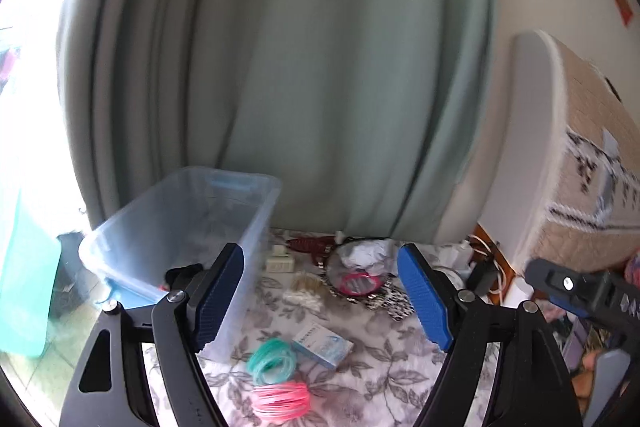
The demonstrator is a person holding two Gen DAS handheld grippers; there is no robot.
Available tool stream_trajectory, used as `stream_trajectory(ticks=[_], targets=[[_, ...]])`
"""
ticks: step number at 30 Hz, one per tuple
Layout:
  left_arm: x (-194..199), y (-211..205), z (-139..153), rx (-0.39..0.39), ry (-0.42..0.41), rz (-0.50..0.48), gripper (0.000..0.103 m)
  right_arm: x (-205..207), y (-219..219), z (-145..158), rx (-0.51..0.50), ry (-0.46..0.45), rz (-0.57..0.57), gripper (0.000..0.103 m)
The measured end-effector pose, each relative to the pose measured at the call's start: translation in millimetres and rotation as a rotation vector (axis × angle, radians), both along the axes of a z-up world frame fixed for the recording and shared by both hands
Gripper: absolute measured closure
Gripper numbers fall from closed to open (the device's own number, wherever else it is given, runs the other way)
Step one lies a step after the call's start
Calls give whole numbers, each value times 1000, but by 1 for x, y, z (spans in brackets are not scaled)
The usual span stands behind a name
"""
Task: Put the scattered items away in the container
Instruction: 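Move both grippers back from the box toward the remaining table items, then grasp the pink bangles with the left gripper while the right grasps the tape roll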
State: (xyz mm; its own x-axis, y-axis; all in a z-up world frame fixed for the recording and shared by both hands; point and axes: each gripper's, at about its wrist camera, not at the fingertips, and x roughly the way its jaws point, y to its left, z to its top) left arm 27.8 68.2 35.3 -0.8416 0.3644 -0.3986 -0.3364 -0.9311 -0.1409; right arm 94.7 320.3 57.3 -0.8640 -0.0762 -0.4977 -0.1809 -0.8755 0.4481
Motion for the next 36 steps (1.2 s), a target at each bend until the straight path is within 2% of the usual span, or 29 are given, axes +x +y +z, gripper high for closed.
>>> stream_trajectory(ticks=[3, 6, 13, 14, 15, 24, 29, 33, 36], targets=[[-8, 3, -13, 71, -109, -3, 23, 0, 15, -12, -59, -9, -19, 0], [-16, -2, -27, 170, -208, 37, 23, 3, 27, -23, -91, 3, -55, 0], [-32, -9, -60, 371, -426, 63, 23, -4, 62, -71, -191, -125, -126, 0], [-34, -7, -67, 367, -464, 63, 23, -6, 63, -74, -192, -132, -125, 0], [-35, -4, -72, 360, -492, 61, 23, -8, 63, -77, -192, -138, -124, 0], [-36, 9, -81, 151, -421, 50, 23, -24, 68, -102, -195, -193, -113, 0], [-34, 12, -89, -37, -343, 111, 23, -41, 67, -116, -185, -233, -116, 1], [-37, 9, -103, -125, -349, 146, 23, -56, 66, -127, -174, -267, -121, 3], [-41, 5, -117, -160, -375, 173, 23, -68, 65, -135, -165, -292, -125, 6]])
